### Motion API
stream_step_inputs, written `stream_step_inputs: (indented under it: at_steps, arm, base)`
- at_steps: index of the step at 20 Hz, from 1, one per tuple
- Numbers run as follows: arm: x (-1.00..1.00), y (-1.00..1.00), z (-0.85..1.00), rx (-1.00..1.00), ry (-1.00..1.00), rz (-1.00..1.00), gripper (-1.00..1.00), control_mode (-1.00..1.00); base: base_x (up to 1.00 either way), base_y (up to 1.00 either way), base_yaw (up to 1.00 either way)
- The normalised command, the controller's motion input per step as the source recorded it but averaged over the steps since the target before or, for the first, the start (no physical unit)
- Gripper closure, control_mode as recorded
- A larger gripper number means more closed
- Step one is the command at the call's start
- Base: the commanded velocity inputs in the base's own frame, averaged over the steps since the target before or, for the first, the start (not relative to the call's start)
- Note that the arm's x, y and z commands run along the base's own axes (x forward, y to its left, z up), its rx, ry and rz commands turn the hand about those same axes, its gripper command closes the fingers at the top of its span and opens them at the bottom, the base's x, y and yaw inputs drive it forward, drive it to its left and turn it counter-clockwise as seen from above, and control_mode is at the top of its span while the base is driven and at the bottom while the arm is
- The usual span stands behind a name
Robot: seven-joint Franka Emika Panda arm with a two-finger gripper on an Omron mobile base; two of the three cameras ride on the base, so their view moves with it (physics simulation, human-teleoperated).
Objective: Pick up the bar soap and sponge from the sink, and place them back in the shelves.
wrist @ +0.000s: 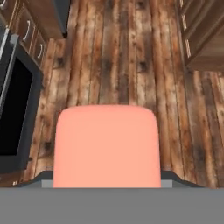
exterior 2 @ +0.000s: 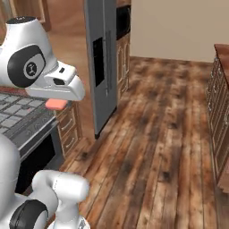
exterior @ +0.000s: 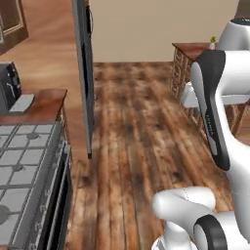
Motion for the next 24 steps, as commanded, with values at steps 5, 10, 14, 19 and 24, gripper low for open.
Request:
stream_step_inputs:
  at_steps: [5, 10, 14, 19, 24]
  arm:
    - [0.0, 0.0, 0.0, 0.0, 0.0, 0.0, 1.0, 1.0]
    - [0.0, 0.0, 0.0, 0.0, 0.0, 0.0, 1.0, 1.0]
    - [0.0, 0.0, 0.0, 0.0, 0.0, 0.0, 1.0, 1.0]
    - [0.0, 0.0, 0.0, 0.0, 0.0, 0.0, 1.0, 1.0]
    - [0.0, 0.0, 0.0, 0.0, 0.0, 0.0, 1.0, 1.0]
  base:
    - [0.0, 0.0, -0.66]
    - [0.0, 0.0, -0.63]
    - [0.0, -0.01, -0.61]
    - [0.0, 0.0, -0.61]
    - [0.1, 0.0, -0.59]
